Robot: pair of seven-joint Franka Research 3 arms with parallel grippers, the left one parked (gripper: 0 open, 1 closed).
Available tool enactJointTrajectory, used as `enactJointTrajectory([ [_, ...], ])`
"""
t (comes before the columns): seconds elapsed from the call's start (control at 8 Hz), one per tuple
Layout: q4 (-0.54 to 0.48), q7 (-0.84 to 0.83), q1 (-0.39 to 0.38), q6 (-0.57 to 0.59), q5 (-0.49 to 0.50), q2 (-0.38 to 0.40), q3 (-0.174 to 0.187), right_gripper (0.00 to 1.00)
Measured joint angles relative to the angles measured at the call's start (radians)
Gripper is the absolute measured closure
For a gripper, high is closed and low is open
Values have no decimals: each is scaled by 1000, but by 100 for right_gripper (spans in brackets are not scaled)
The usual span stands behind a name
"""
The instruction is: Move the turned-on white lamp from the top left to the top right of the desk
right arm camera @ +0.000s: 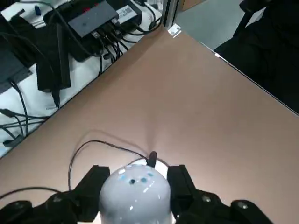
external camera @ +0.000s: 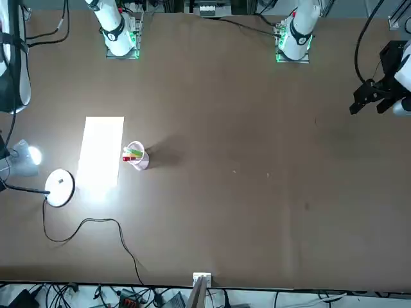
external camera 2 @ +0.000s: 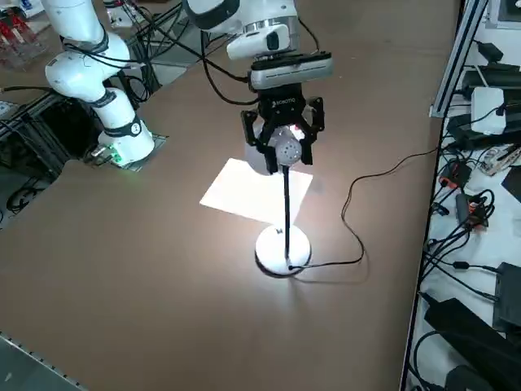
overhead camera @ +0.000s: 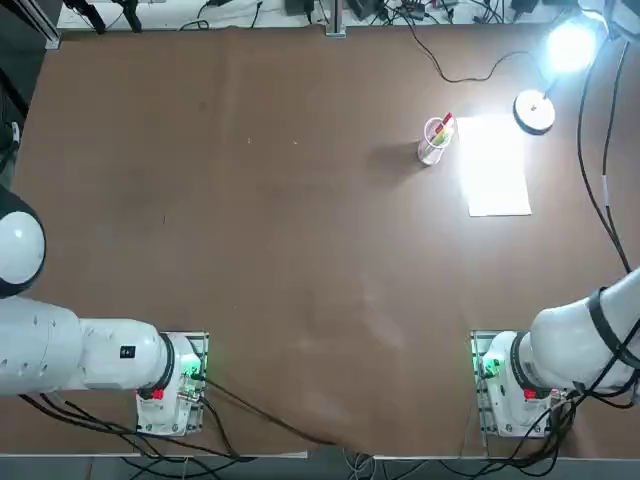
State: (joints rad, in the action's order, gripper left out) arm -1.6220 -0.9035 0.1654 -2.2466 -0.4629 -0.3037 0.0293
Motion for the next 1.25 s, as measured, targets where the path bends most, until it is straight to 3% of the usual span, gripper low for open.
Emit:
enactJointTrajectory([
  [1.25, -52, -155, -40, -24, -90, 10, 0, 27],
])
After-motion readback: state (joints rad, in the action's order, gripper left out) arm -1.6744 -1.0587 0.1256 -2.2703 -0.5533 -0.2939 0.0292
